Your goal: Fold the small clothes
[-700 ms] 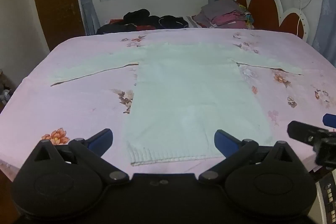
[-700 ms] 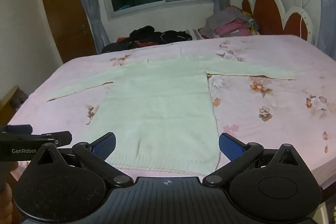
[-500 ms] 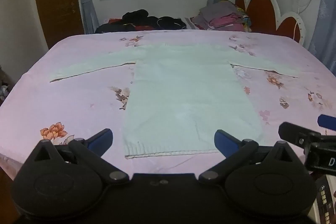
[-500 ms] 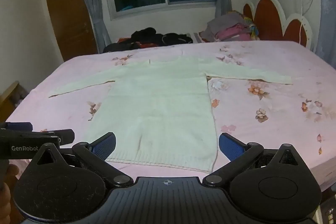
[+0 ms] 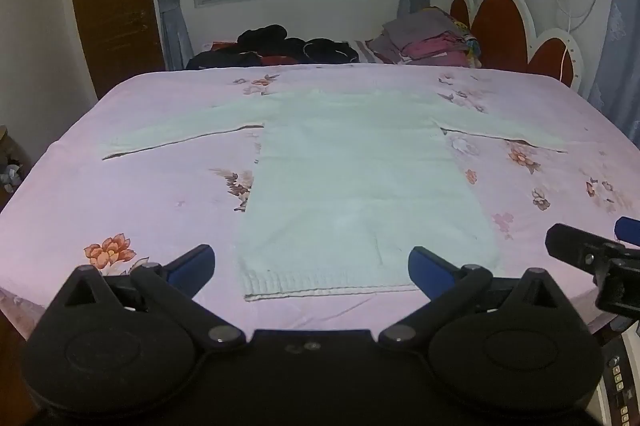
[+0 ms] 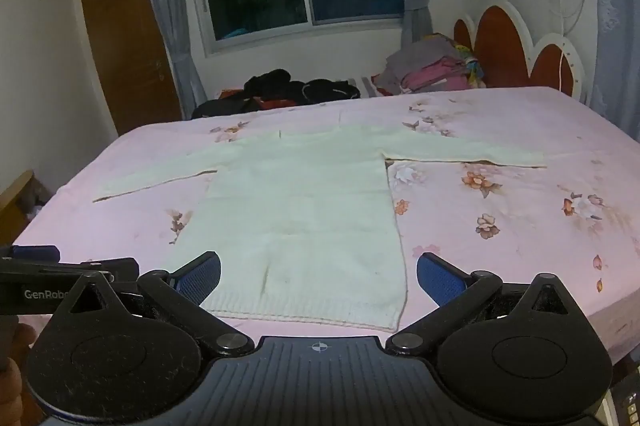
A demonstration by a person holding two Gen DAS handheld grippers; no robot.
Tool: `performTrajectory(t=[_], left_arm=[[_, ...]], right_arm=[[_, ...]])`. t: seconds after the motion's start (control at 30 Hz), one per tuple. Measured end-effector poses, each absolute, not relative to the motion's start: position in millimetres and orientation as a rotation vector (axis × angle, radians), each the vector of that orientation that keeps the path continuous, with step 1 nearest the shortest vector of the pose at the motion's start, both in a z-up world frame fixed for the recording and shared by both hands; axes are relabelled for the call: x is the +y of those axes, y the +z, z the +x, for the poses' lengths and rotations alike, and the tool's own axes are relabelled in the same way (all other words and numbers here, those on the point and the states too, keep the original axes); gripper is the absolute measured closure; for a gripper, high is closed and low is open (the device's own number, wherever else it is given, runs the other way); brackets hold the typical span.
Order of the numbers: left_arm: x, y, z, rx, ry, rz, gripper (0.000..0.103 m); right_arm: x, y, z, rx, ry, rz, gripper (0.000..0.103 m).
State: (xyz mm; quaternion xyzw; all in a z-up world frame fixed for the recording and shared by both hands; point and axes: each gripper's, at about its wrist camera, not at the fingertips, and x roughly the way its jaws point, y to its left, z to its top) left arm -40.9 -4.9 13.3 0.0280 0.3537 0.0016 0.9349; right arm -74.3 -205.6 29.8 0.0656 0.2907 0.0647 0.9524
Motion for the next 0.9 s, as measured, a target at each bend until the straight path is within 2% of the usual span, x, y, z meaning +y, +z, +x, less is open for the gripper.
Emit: performTrajectory(t=[0.9], left_arm=[[-0.9, 14.6, -32.6, 0.733, 0.011, 0.044, 0.0]], right_arm=[[-206.0, 26.0, -67.6, 0.597, 0.13, 0.141, 0.0]])
